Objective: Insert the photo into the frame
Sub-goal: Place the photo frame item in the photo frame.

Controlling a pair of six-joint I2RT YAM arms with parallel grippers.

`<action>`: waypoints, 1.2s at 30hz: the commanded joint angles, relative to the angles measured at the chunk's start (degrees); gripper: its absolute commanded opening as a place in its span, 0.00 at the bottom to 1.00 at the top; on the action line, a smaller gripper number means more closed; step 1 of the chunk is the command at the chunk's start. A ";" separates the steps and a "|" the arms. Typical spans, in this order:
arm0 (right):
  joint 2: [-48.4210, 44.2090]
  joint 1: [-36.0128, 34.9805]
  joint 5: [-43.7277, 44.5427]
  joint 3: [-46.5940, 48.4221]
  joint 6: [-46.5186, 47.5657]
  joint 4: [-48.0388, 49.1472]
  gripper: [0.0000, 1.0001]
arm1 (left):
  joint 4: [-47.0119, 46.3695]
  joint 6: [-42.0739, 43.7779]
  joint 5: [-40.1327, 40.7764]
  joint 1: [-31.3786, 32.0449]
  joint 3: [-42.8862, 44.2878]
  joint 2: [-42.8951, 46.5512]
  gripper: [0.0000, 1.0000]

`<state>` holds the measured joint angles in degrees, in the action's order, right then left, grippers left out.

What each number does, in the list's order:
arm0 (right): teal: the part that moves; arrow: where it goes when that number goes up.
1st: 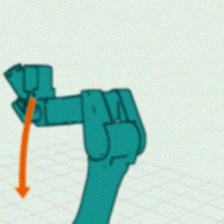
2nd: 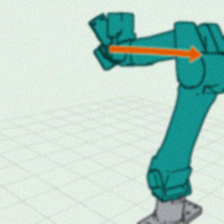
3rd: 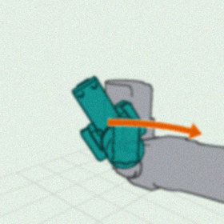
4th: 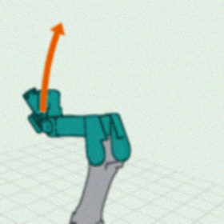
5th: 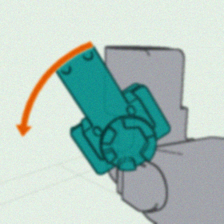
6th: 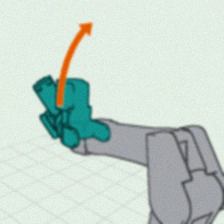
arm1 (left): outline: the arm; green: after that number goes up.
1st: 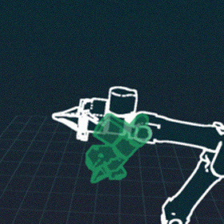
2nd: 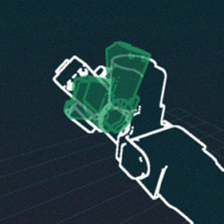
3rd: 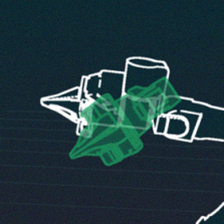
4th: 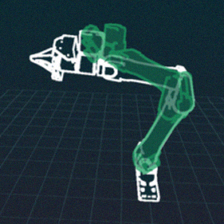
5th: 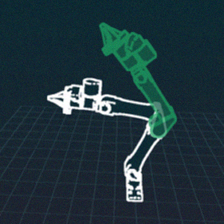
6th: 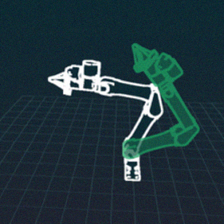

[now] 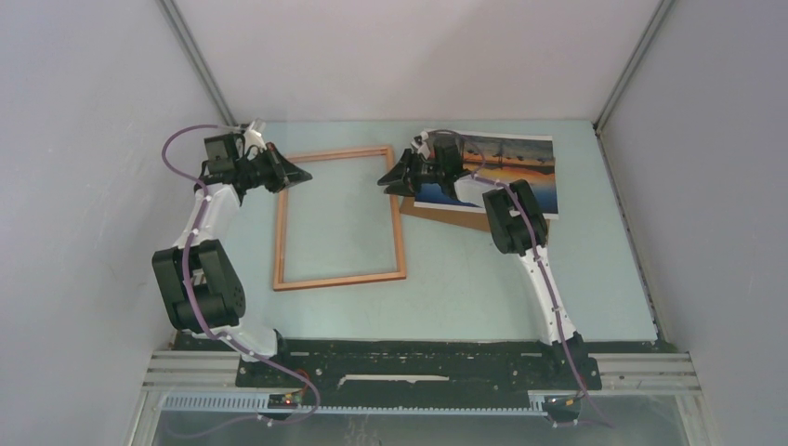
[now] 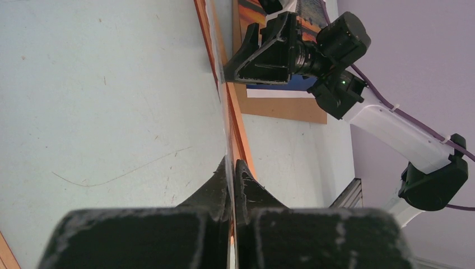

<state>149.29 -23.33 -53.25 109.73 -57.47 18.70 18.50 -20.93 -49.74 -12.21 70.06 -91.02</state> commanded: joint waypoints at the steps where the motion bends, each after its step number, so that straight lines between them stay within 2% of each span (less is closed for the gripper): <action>1: -2.85 0.29 -2.04 -2.91 -4.08 7.29 0.59 | -1.80 0.29 -0.61 0.50 -0.66 0.52 0.00; 14: -4.16 0.75 -2.60 -5.40 -5.34 10.37 0.56 | -0.06 0.44 0.79 0.36 1.23 -2.00 0.00; 19: -4.02 0.75 -0.30 -2.91 -0.58 3.55 0.61 | -0.04 0.96 0.52 0.40 0.74 -0.97 0.00; 26: -0.30 0.82 3.63 8.73 7.66 -10.79 0.65 | -0.04 1.15 0.17 0.40 0.61 -0.81 0.00; 29: -0.03 1.33 5.12 10.11 8.97 -12.28 0.67 | -0.03 1.27 0.07 0.36 0.52 -0.74 0.00; 34: 6.28 1.70 5.71 23.08 11.04 -21.08 0.69 | -0.13 1.52 -0.01 0.39 0.43 -0.25 0.00; 36: 7.36 1.53 5.79 24.45 10.47 -21.02 0.70 | -0.24 1.96 -0.50 0.37 0.34 0.16 0.00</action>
<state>153.34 -21.98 -48.60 129.75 -49.08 3.33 19.00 -20.84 -48.25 -12.23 70.06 -93.32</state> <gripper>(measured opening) 0.693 0.003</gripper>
